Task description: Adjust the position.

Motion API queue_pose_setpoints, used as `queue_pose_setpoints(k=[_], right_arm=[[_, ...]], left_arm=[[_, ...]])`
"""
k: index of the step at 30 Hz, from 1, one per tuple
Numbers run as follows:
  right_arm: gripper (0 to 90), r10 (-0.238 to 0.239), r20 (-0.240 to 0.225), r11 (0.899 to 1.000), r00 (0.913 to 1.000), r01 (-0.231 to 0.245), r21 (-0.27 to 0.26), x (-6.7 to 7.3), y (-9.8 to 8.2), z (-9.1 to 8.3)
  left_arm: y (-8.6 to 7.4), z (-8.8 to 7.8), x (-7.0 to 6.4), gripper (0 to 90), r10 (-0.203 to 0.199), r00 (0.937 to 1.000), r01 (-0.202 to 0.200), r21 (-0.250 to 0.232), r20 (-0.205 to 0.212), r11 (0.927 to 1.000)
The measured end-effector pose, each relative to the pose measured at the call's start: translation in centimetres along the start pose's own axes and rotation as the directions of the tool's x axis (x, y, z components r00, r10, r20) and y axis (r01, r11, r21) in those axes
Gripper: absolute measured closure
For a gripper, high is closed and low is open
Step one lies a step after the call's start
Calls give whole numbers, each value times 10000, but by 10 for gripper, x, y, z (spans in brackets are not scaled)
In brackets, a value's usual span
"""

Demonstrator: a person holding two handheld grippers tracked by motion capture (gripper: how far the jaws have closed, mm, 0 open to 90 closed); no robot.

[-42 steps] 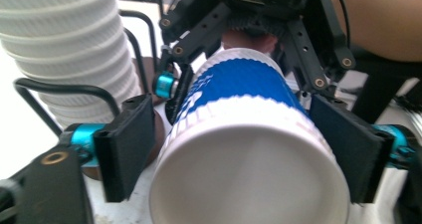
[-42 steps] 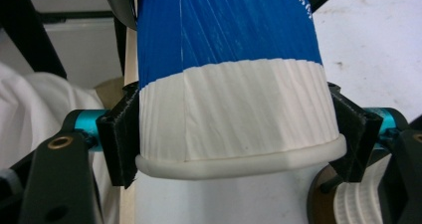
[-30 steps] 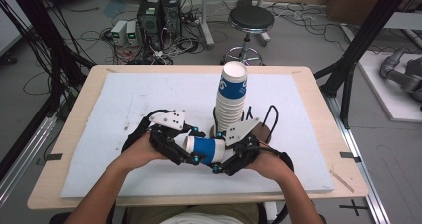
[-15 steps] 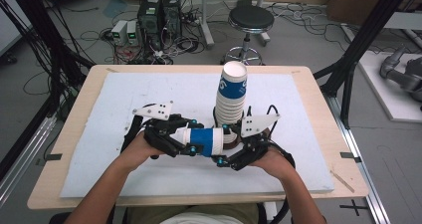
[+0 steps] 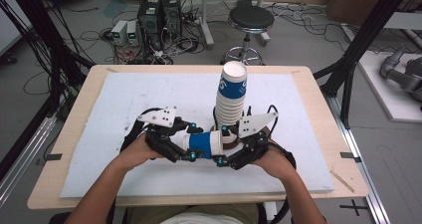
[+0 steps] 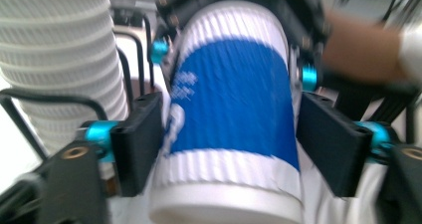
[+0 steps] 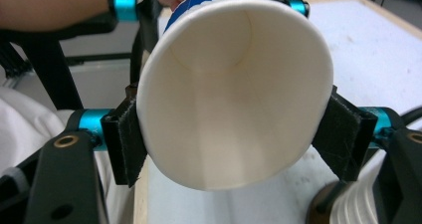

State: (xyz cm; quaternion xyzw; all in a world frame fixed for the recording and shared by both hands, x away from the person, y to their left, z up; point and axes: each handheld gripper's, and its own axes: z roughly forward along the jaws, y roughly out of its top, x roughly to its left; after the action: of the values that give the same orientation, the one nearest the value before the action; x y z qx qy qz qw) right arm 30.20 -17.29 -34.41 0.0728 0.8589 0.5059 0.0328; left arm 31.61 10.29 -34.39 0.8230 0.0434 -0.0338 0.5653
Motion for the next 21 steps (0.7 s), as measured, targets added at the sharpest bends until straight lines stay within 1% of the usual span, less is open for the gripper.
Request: queue_pose_setpoints(k=[1,3,5,7,9,10,12,13,14,16,18,19,21], right_arm=[[252,-44,4,9999,10000,44,166,0,0,0],[252,-128,59,9992,9999,126,372,0,1,0],[251,-169,143,9978,9998,159,642,1,2,1],[251,-202,130,9967,9997,191,789,2,3,1],[251,-200,56,9959,9998,194,882,2,4,1],[250,-199,30,9954,9998,196,942,2,4,1],[250,-163,-72,9943,9998,169,1052,3,5,1],[250,-157,-71,9935,9999,164,1131,3,5,2],[250,-200,-85,9927,9998,208,1188,3,5,2],[242,-199,-88,9925,9998,208,1204,3,4,2],[221,-97,-111,9946,9999,107,1030,3,3,2],[212,-66,-124,9954,9999,78,960,3,3,2],[202,85,-78,9986,9999,-81,525,3,3,1]], left_arm=[[0,1,-1,229,93,9999,-92,115,-59,9999],[-1,2,-1,229,89,9999,-85,276,-136,9996],[-2,4,0,229,165,9997,-156,592,-152,9981],[-3,6,-1,229,182,9997,-169,911,-133,9957],[-4,7,-1,229,225,9997,-209,1089,-131,9938],[-4,8,-1,230,209,9997,-194,1104,-128,9937],[-4,9,-1,278,277,9996,-281,1179,51,9926],[-5,10,-1,284,353,9993,-362,1272,92,9912],[-5,11,-1,287,346,9993,-360,1322,127,9906],[-5,11,0,291,376,9991,-398,1381,187,9896],[-5,10,0,289,352,9991,-379,1317,228,9906],[-5,10,1,289,293,9993,-319,1195,236,9923],[-6,8,3,288,107,9994,-133,848,314,9963]])
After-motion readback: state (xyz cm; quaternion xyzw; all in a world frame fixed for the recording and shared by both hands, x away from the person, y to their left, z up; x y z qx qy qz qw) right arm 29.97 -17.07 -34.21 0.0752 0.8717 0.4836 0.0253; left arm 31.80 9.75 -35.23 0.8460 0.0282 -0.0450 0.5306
